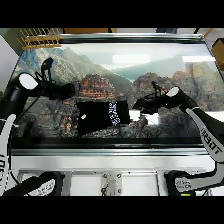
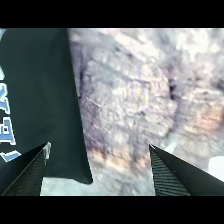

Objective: Fold the clothes and pants, and hang the long-sleeved shirts on hangers.

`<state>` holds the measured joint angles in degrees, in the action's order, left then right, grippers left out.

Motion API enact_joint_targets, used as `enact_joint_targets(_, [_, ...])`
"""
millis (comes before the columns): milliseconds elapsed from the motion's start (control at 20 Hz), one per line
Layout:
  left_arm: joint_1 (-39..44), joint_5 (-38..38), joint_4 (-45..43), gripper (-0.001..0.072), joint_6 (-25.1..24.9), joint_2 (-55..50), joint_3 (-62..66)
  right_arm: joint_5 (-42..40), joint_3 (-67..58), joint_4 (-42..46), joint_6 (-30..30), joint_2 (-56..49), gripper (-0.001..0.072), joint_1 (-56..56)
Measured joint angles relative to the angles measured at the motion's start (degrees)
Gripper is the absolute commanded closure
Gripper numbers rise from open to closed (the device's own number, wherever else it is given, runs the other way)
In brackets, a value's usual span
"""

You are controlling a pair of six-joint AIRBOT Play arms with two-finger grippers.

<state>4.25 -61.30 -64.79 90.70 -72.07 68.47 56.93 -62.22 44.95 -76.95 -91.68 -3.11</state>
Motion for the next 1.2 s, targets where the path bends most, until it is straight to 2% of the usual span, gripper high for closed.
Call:
enact_joint_targets(200, [3.2,2.6,0.1,0.0704,-0.2,1.8,-4.1,-0.5,1.1,-12.2,7.2,-5.2,0.0045,-2.0])
enact_joint_targets(250, [3.6,3.1,0.2,0.0703,-0.2,2.0,-4.5,-0.3,0.8,-14.2,8.6,-6.4,0.007,-3.5])
enact_joint_targets(350, [4.0,3.4,0.3,0.0703,-0.2,2.2,-5.0,-1.0,-0.4,-15.9,10.4,-8.3,0.0368,-6.6])
enact_joint_targets(400, [4.2,3.5,0.3,0.0703,-0.2,2.3,-5.2,-1.5,-1.0,-16.1,11.2,-9.0,0.0567,-8.0])
enact_joint_targets(450, [4.2,3.5,0.3,0.0703,-0.2,2.3,-5.3,-2.3,-1.7,-15.8,12.3,-9.5,0.0699,-9.4])
enact_joint_targets(600, [4.4,3.4,0.4,0.0703,-0.2,2.4,-5.5,-1.9,-4.2,-16.7,14.7,-8.7,0.0701,-10.5])
enact_joint_targets(700, [4.4,3.0,0.4,0.0703,-0.2,2.4,-5.6,-1.8,-6.1,-13.0,14.1,-5.6,0.0701,-7.7])
enact_joint_targets(850, [4.4,2.6,0.4,0.0703,-0.2,2.4,-5.6,-1.7,-7.7,-1.9,7.6,2.0,0.0701,0.9])
enact_joint_targets(1050, [4.4,2.4,0.4,0.0704,-0.2,2.4,-5.6,0.2,-8.4,15.3,-2.4,12.9,0.0701,17.8])
enact_joint_targets(1200, [4.4,2.4,0.5,0.0703,-0.2,2.4,-5.6,2.0,-7.2,23.7,-7.5,18.8,0.0701,31.1])
